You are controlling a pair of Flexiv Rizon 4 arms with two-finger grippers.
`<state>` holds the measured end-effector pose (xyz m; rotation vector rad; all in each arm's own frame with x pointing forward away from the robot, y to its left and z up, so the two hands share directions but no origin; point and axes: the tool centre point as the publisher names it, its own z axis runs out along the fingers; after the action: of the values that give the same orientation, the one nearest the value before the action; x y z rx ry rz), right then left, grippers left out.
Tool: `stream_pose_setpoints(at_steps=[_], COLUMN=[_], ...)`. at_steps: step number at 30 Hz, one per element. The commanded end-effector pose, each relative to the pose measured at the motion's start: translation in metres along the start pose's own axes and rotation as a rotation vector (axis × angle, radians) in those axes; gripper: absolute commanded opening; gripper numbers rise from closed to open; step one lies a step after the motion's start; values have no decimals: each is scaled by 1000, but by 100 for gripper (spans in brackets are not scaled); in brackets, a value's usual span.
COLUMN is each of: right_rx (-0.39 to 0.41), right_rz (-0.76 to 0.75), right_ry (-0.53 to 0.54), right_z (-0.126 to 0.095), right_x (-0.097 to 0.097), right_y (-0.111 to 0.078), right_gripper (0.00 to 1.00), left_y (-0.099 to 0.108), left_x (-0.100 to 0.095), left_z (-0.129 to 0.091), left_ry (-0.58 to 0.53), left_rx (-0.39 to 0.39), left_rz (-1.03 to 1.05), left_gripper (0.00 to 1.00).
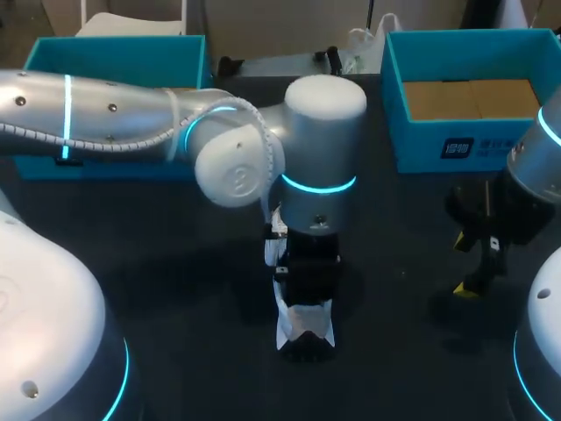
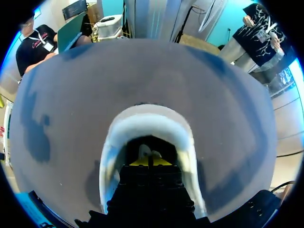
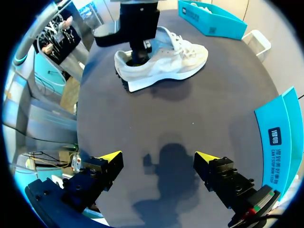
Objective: Take the shoe out of the shoebox, open the shoe tongue, remove and reinsert the insole, then place the shoe into the shoebox
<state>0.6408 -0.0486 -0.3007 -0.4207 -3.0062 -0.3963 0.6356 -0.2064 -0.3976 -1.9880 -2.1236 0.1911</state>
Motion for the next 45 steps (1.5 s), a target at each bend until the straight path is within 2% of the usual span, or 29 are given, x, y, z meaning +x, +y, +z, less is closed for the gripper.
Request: stream_pose_setpoints(at_steps=[1,7,13,19,23,26,33,44,45], right_rx=[2,2,2,2,2,2,2,2,2], right_rz=[1,1,1,1,1,1,1,1,1], right_ry=[-3,-3,-3,-3,-3,-3,-3,-3,-3], right_z=[0,0,0,0,0,0,0,0,0], right_x=[1,1,1,1,1,1,1,1,1], right_y=[0,0,0,0,0,0,0,0,0], right_gripper=[100,100,100,100,100,100,100,100,100], left_y=[-1,15,22,16,7,10,26,33,34], left_x=[-6,0,5,2,2,0,-3,9,10], left_z=[12,3,-11,-16,-30,-38,-45,-40,-40], left_ry=[-33,-61,-89,-101,-124,-126,-119,-77,-67], left_rx=[-68,-121,-161,-149,-150,-183,-228,-265,-258], left_rz=[2,-30,-48,-30,-10,-11,-29,-71,-72], left_gripper=[0,0,0,0,0,0,0,0,11])
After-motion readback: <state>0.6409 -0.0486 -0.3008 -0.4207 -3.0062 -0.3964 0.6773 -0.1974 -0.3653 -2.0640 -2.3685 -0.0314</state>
